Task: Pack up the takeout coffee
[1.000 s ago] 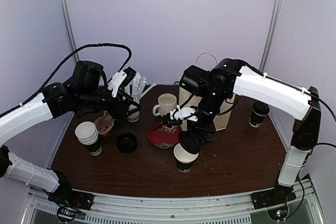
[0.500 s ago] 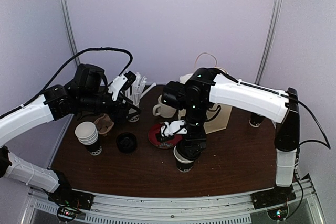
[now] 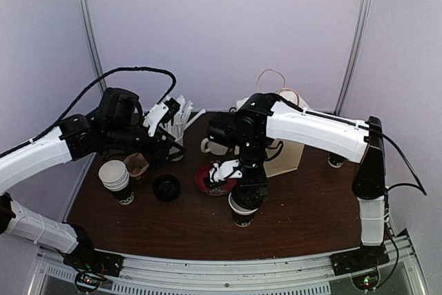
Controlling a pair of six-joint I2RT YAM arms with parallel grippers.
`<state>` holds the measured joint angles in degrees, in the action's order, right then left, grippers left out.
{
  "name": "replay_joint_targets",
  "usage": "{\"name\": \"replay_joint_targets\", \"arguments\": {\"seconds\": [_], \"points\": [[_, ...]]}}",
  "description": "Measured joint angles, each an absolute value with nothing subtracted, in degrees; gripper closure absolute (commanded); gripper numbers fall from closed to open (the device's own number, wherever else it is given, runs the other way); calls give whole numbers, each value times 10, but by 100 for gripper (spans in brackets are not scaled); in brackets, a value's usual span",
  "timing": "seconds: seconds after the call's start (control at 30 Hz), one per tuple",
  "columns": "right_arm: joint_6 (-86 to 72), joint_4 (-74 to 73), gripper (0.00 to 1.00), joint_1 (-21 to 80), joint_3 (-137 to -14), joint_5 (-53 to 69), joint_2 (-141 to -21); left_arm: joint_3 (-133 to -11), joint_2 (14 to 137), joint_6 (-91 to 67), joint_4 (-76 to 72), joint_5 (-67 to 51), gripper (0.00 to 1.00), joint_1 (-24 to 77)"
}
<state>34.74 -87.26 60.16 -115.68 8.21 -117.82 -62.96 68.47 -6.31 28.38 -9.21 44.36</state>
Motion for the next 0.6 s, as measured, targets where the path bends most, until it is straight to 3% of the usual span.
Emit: {"name": "replay_joint_targets", "arguments": {"seconds": [0.27,0.43,0.6], "points": [[347,-873,18,609,-1161,76,-1190,-620,684,-63,283,-92,43,444],[346,-873,9,614,-1161,76,-1192,-618,684,-63,283,-92,43,444],[345,-874,7,616,-1161,76,-1195,-615,684,-63,283,-91,42,444]]}}
